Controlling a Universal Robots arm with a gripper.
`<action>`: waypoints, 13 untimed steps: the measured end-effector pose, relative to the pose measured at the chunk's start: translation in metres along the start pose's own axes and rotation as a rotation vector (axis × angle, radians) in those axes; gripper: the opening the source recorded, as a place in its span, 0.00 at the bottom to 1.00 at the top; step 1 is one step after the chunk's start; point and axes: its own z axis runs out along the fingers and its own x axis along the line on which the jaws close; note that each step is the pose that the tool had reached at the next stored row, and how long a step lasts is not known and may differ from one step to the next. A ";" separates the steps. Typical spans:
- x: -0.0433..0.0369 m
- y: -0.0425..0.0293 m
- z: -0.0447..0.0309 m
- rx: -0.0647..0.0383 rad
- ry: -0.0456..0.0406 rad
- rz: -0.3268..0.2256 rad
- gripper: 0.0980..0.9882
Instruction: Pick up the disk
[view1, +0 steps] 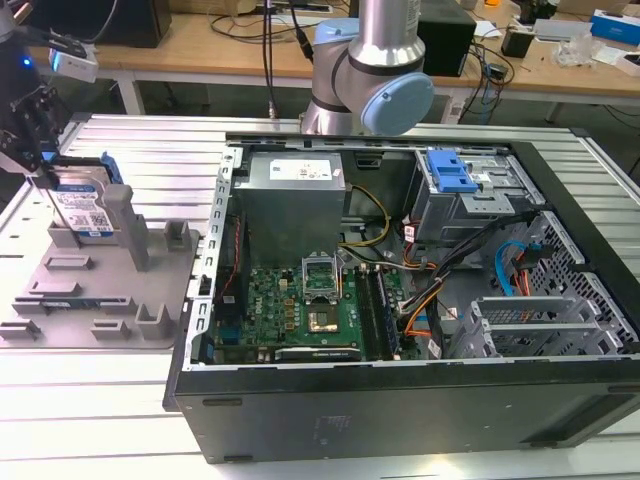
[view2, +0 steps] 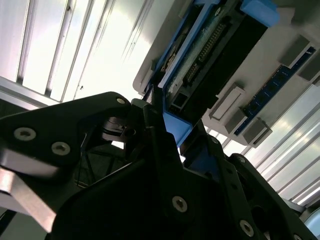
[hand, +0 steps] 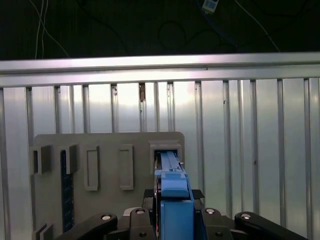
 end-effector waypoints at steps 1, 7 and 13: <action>0.0001 0.0000 -0.0009 0.000 0.0000 0.000 0.30; 0.0002 0.0001 -0.0157 0.000 -0.0001 -0.003 0.30; -0.0001 0.0003 -0.0593 0.002 -0.0029 -0.010 0.30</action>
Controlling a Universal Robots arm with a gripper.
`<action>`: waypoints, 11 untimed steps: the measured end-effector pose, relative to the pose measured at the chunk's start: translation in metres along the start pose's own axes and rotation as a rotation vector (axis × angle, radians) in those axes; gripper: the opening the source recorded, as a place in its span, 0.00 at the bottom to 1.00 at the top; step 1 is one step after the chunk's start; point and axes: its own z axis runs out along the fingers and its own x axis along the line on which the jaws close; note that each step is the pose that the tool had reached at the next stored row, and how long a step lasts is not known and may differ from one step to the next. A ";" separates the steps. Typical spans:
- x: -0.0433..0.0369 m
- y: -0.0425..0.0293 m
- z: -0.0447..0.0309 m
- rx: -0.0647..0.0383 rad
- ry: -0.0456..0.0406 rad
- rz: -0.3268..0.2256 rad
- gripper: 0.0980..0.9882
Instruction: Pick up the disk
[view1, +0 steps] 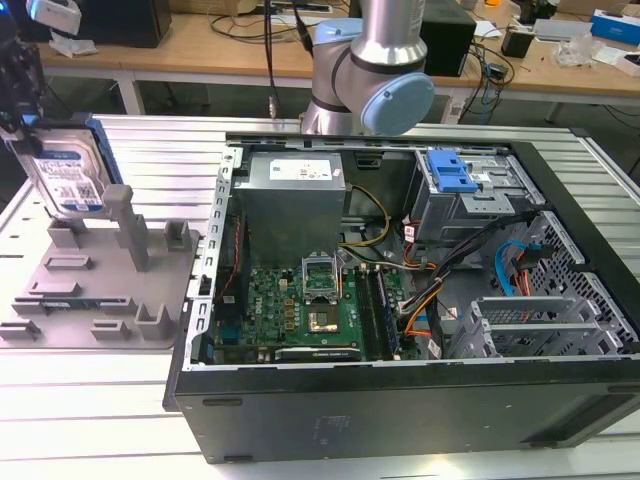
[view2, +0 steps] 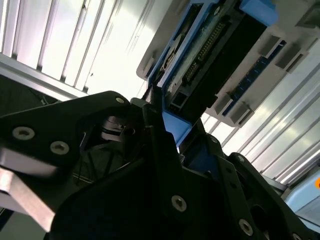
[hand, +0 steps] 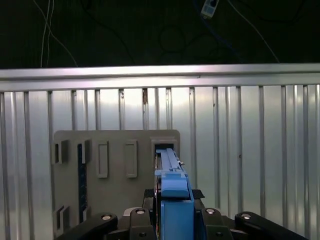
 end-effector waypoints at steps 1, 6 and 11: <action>-0.0001 0.0000 -0.0066 0.000 -0.0011 -0.002 0.30; -0.0003 0.0001 -0.0273 0.001 -0.0063 -0.006 0.30; -0.0006 0.0002 -0.0508 0.001 -0.0102 -0.007 0.30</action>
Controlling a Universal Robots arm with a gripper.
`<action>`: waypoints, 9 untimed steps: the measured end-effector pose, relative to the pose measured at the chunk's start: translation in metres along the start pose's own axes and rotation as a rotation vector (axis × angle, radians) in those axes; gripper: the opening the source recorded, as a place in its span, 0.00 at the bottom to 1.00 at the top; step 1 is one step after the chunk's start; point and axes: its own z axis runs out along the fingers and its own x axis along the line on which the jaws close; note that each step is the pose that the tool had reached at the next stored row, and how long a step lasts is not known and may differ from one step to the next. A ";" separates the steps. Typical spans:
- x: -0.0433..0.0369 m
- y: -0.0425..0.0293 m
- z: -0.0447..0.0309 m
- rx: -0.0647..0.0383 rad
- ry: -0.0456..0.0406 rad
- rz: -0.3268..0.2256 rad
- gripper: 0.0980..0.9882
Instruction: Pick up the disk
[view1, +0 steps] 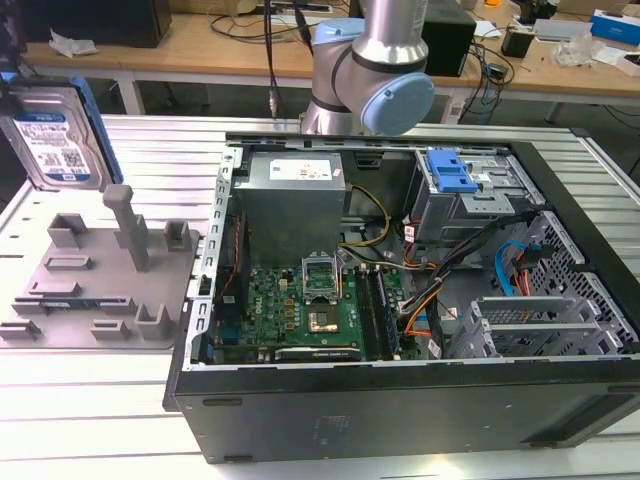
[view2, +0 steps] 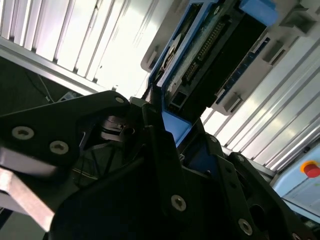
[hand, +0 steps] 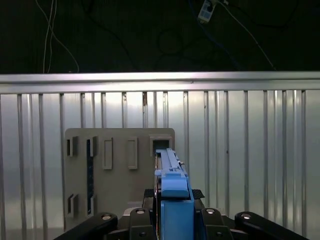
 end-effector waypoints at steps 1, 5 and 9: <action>-0.0001 0.0000 -0.0035 0.000 -0.0004 0.000 0.30; -0.0004 0.0000 -0.0220 0.001 -0.0028 0.000 0.30; -0.0008 0.0000 -0.0395 0.002 -0.0046 -0.001 0.30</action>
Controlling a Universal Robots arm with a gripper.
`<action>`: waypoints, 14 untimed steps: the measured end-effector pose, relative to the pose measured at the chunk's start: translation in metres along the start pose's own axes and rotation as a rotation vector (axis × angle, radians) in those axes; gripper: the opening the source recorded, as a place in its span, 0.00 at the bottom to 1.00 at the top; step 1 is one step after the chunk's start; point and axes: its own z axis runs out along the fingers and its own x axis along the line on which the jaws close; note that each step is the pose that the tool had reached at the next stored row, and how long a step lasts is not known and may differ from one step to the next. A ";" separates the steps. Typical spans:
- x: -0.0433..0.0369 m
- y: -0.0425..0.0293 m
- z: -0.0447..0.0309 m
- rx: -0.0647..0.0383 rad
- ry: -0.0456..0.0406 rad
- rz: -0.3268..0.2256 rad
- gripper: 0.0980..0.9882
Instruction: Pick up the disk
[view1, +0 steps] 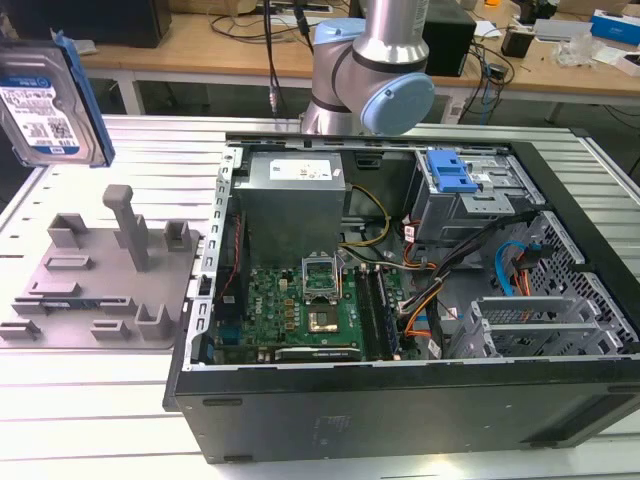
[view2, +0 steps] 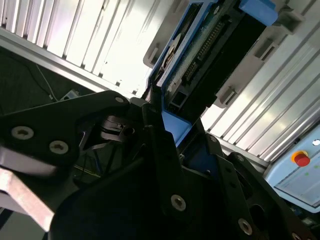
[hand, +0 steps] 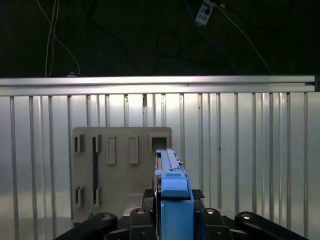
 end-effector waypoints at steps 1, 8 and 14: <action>-0.0001 0.0000 -0.0034 0.000 -0.0003 0.000 0.30; -0.0005 0.0000 -0.0211 0.002 -0.0036 0.000 0.30; -0.0006 0.0000 -0.0223 0.002 -0.0036 0.000 0.30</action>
